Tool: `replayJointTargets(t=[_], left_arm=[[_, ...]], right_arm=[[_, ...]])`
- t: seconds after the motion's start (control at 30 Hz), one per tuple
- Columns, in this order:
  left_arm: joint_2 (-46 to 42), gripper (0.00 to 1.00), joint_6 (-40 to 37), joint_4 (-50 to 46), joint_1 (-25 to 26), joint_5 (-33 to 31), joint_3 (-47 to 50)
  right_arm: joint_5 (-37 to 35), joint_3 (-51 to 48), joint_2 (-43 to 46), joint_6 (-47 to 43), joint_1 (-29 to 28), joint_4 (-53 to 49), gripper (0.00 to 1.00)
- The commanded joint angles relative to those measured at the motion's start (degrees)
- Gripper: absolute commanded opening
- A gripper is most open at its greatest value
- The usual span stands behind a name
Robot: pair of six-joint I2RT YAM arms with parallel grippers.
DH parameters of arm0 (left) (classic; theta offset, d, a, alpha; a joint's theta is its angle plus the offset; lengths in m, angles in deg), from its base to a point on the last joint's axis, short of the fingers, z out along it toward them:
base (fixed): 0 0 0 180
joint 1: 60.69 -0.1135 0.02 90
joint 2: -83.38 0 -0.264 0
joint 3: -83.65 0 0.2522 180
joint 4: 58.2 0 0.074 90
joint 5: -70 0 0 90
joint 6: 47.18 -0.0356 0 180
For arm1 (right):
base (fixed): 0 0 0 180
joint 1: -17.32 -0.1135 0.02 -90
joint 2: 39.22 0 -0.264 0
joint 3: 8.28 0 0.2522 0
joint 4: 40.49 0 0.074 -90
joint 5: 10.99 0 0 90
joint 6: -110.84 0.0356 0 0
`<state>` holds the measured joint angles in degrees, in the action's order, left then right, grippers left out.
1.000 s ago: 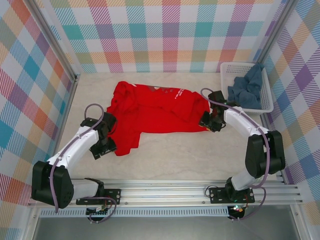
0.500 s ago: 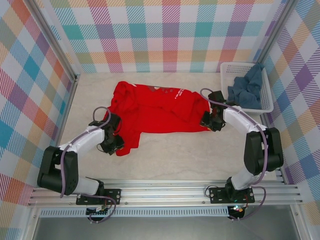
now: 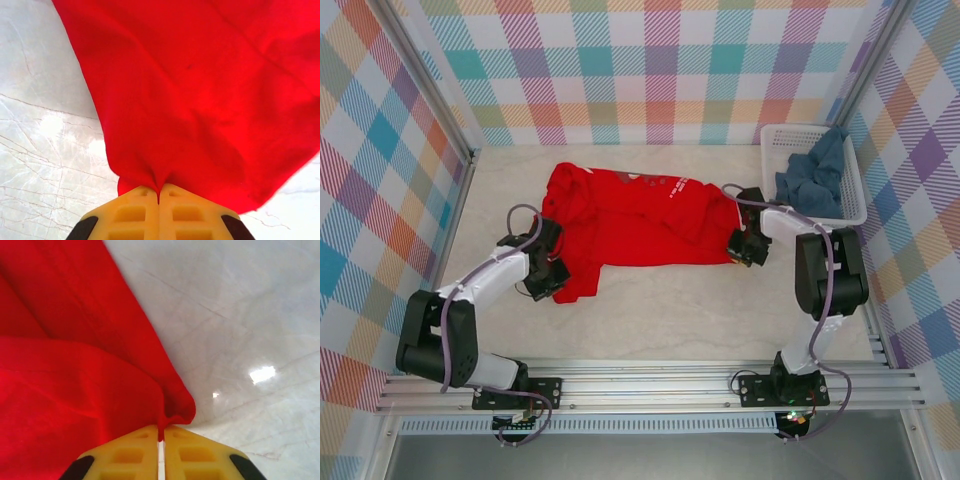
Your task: Fold and stack the t-shirts
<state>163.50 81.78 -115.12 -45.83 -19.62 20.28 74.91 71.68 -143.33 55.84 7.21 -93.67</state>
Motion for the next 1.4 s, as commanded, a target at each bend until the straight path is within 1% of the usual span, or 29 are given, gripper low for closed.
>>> replayJointTargets(t=[0.0,0.13,0.23,0.33,0.47,0.57,0.63,0.73,0.83,0.93,1.0,1.17,1.23,1.37], left_arm=[[-3.08,0.00,-0.59,-4.70,-0.82,-1.91,-4.26],[-6.86,0.00,0.47,-9.49,-1.53,-3.96,-9.72],[-9.70,0.00,0.97,-11.78,-1.91,-4.35,-11.92],[-11.99,0.00,1.49,-14.76,-2.69,-3.38,-13.64],[-16.10,0.00,2.33,-19.76,-3.50,-4.36,-16.74],[-18.20,0.00,3.17,-23.60,-4.19,-5.65,-18.63],[-18.67,0.00,3.48,-24.95,-4.39,-5.42,-18.67],[-18.66,0.00,4.41,-23.44,-4.37,-3.29,-15.67],[-17.22,0.00,5.64,-19.00,-4.86,-1.88,-11.83],[-12.47,0.00,5.65,-15.16,-6.48,-0.02,-10.28],[-8.92,0.00,4.84,-13.11,-6.94,-0.27,-10.09],[-1.07,0.00,2.40,-9.79,-7.99,-0.14,-10.64],[0.77,0.00,1.61,-9.46,-8.15,-0.77,-11.43],[3.04,0.00,0.32,-9.29,-8.22,-1.07,-12.31]], right_arm=[[-0.38,3.25,2.26,-0.32,-0.48,0.25,0.00],[-0.97,6.12,10.46,-0.48,-0.83,-4.02,0.00],[1.10,6.50,14.62,-0.68,-0.86,-7.60,0.00],[2.97,6.24,18.20,-1.03,-0.80,-12.73,0.00],[3.74,6.50,25.10,-1.52,-0.79,-19.37,0.00],[3.90,6.97,28.26,-1.48,-0.83,-24.88,0.00],[4.97,5.95,29.10,-1.14,-0.79,-27.32,0.00],[7.58,2.78,28.26,-0.16,-0.79,-26.99,0.00],[8.38,1.22,24.12,0.64,-0.79,-23.26,0.00],[9.18,3.38,16.78,0.61,-0.44,-19.78,0.00],[9.20,5.23,11.23,0.48,-0.44,-19.70,0.00],[8.67,6.14,3.93,1.89,-0.35,-16.37,0.00],[7.21,7.34,2.31,2.75,-0.37,-15.60,0.04],[5.77,9.57,-0.23,3.76,-0.40,-14.79,0.21]])
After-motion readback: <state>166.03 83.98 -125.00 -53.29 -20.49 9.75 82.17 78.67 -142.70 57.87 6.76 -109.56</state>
